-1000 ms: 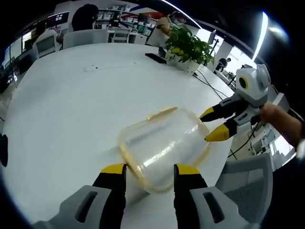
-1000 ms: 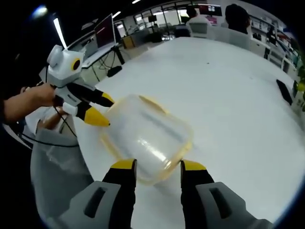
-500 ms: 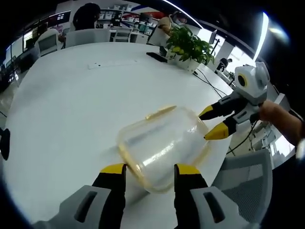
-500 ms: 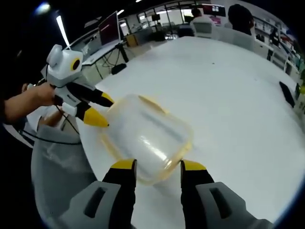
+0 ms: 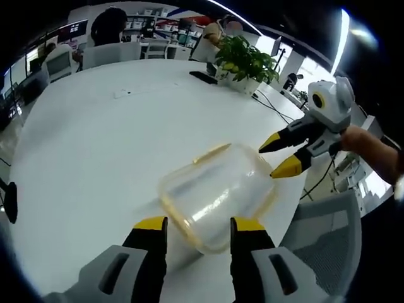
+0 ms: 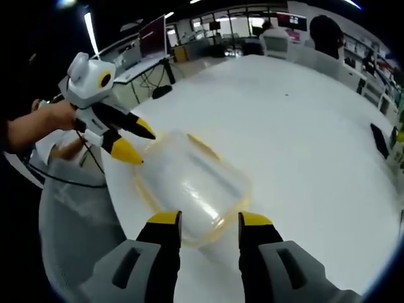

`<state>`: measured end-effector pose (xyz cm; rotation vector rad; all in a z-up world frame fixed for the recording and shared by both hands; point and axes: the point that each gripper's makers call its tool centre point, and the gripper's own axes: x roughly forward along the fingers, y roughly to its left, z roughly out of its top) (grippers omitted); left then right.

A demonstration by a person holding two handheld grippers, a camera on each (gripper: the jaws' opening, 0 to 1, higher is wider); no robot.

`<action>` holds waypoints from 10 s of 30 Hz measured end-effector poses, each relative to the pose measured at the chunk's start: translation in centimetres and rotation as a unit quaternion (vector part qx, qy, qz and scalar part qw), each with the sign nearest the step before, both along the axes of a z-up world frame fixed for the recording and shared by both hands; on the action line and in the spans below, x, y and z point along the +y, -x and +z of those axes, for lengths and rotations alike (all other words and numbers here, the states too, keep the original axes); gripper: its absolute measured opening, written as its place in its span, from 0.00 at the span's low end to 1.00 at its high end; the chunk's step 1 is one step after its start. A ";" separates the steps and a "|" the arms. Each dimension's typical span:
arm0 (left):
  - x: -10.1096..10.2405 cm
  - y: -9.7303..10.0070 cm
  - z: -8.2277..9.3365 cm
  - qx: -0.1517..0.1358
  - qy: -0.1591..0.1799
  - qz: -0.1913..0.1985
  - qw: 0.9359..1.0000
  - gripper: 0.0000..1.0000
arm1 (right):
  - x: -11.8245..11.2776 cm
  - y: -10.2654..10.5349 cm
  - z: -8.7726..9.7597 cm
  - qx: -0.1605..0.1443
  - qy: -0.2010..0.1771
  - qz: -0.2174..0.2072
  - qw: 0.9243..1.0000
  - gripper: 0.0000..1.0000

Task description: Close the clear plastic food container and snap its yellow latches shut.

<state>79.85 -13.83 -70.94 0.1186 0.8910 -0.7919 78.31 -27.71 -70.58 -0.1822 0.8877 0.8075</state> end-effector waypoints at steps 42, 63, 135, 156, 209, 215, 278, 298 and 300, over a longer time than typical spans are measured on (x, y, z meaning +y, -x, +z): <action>-6.5 1.4 2.2 -0.085 -0.028 -0.265 0.960 0.18 | 5.2 -2.5 1.6 -0.054 0.012 0.208 0.977 0.17; -7.8 1.8 0.7 -0.095 -0.050 -0.307 0.946 0.17 | 6.8 -3.2 0.3 -0.058 0.044 0.276 0.959 0.22; -7.8 3.5 -1.0 -0.235 -0.132 -0.385 0.882 0.29 | 7.3 -4.3 -2.2 0.113 0.052 0.327 0.937 0.38; -8.0 3.5 -1.2 -0.240 -0.140 -0.371 0.886 0.27 | 7.3 -4.1 -2.4 0.114 0.060 0.324 0.937 0.36; -7.8 4.2 -0.1 -0.220 -0.115 -0.334 0.909 0.31 | 6.5 -4.0 0.0 0.034 0.067 0.303 0.950 0.38; -6.9 4.1 0.6 -0.211 -0.107 -0.315 0.919 0.34 | 6.2 -3.8 0.5 0.016 0.061 0.290 0.955 0.42; -0.5 1.6 -1.3 -0.142 -0.044 -0.122 0.981 0.46 | 0.6 1.5 -2.0 -0.080 0.017 0.075 0.994 0.56; -0.4 -0.2 -1.8 -0.133 -0.050 -0.133 0.981 0.46 | 1.1 -0.6 -2.5 -0.079 0.022 0.077 0.994 0.54; -0.3 -0.6 -1.8 -0.133 -0.052 -0.134 0.981 0.46 | 1.2 -1.0 -2.5 -0.079 0.024 0.078 0.994 0.54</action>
